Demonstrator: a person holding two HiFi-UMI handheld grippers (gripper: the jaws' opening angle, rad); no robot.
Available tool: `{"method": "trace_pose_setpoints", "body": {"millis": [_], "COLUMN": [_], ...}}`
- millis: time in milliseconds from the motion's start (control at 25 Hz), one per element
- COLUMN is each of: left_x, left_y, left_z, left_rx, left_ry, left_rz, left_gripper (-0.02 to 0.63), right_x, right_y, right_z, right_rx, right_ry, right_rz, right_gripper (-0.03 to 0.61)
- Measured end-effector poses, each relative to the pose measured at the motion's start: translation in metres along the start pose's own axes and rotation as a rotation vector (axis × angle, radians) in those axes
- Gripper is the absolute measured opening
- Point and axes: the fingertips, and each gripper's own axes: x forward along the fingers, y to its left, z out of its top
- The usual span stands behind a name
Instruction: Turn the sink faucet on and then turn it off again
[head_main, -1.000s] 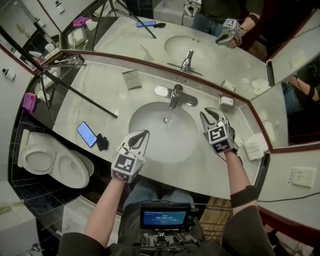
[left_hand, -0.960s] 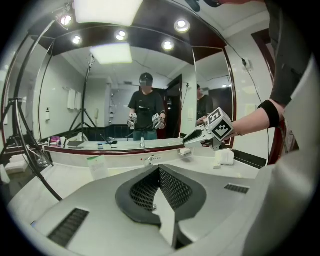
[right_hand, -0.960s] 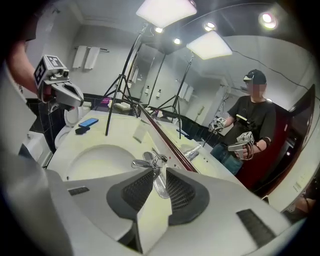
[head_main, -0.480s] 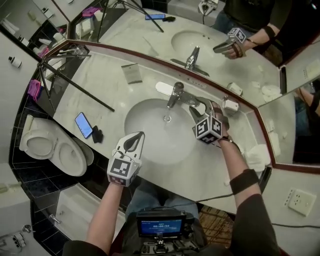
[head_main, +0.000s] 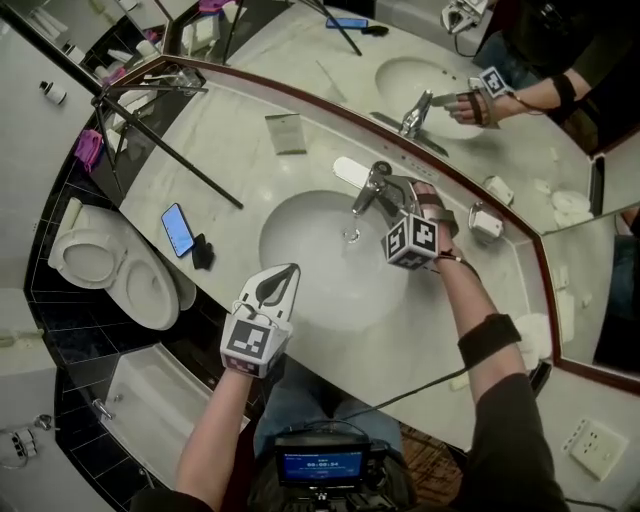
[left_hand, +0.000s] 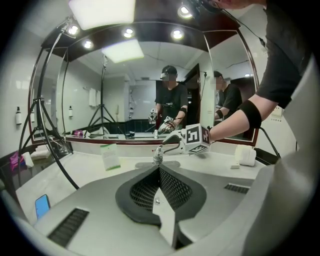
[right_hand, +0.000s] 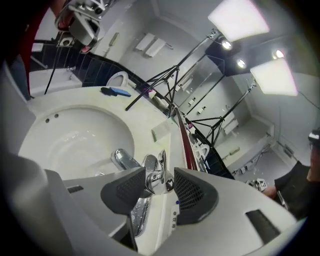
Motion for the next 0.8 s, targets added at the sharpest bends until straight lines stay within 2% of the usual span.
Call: {"method": "trace_pose_setpoints", "body": {"millis": [40, 80, 360, 520, 640, 800], "left_x": [0.001, 0.003, 0.02, 0.024, 0.026, 0.029], "left_y": [-0.001, -0.002, -0.009, -0.007, -0.005, -0.006], "left_z": [-0.002, -0.005, -0.017, -0.021, -0.028, -0.026], "left_rx": [-0.003, -0.005, -0.001, 0.013, 0.011, -0.031], "left_ry": [0.002, 0.005, 0.019, 0.021, 0.032, 0.032], "left_rz": [0.0, -0.001, -0.011, -0.018, -0.018, -0.004], "left_gripper": [0.0, 0.0, 0.0, 0.0, 0.0, 0.0], "right_x": [0.004, 0.008, 0.031, 0.034, 0.033, 0.033], "right_y": [0.001, 0.001, 0.003, -0.004, -0.003, 0.004], "right_z": [0.001, 0.002, 0.001, 0.002, 0.004, 0.006], "right_rx": [-0.033, -0.059, -0.153, -0.199, -0.214, -0.255], "right_ry": [-0.001, -0.001, -0.002, -0.003, -0.011, -0.02], "right_rz": [-0.001, -0.001, -0.006, -0.055, -0.061, -0.075], "right_gripper": [0.197, 0.166, 0.141, 0.094, 0.091, 0.083]}}
